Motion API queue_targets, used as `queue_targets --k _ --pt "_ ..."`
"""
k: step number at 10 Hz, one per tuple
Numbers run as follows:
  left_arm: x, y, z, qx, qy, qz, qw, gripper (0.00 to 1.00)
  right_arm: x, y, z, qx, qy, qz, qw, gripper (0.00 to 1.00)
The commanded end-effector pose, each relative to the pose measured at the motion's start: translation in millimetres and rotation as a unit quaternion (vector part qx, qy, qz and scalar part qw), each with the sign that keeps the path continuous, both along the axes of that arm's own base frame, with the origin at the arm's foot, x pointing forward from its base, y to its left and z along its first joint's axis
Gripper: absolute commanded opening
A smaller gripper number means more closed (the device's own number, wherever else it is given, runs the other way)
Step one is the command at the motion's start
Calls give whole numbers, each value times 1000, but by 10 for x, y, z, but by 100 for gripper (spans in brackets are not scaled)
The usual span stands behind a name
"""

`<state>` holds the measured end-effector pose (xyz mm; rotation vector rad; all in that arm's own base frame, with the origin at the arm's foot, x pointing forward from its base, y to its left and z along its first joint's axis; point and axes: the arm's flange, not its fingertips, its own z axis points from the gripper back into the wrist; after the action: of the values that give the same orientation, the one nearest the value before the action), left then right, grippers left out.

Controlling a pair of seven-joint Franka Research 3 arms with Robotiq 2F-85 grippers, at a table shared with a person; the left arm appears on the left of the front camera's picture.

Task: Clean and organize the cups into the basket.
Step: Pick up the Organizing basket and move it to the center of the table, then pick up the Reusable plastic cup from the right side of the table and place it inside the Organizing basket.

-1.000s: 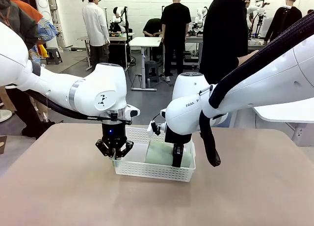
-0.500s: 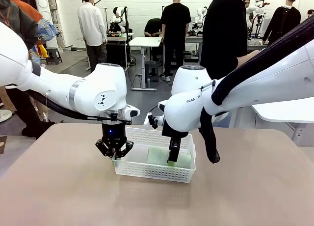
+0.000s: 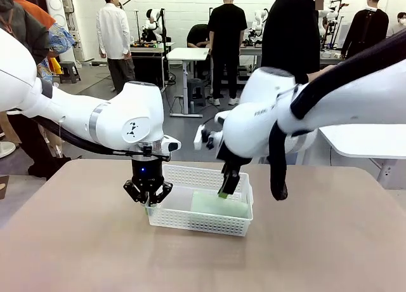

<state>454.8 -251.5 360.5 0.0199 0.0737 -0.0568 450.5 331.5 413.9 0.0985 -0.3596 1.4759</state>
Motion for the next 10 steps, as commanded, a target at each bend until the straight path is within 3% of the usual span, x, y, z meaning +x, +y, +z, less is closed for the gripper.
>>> queue_targets --k 1,5,6,7,10 --pt "-9 3 2 1 0 -2 1000 0 -147 -696 323 92 -30 2 995 100" --pt "-9 3 2 1 0 -2 1000 0 -58 -1463 361 97 -13 -67 993 100" --pt "-9 3 2 1 0 -2 1000 0 -48 -1454 322 50 -4 -63 997 100" --pt "-9 3 2 1 0 -2 1000 0 4 -1443 478 108 -24 -73 991 100" --pt "-9 3 2 1 0 -2 1000 0 4 -1443 478 108 -24 -73 991 100"
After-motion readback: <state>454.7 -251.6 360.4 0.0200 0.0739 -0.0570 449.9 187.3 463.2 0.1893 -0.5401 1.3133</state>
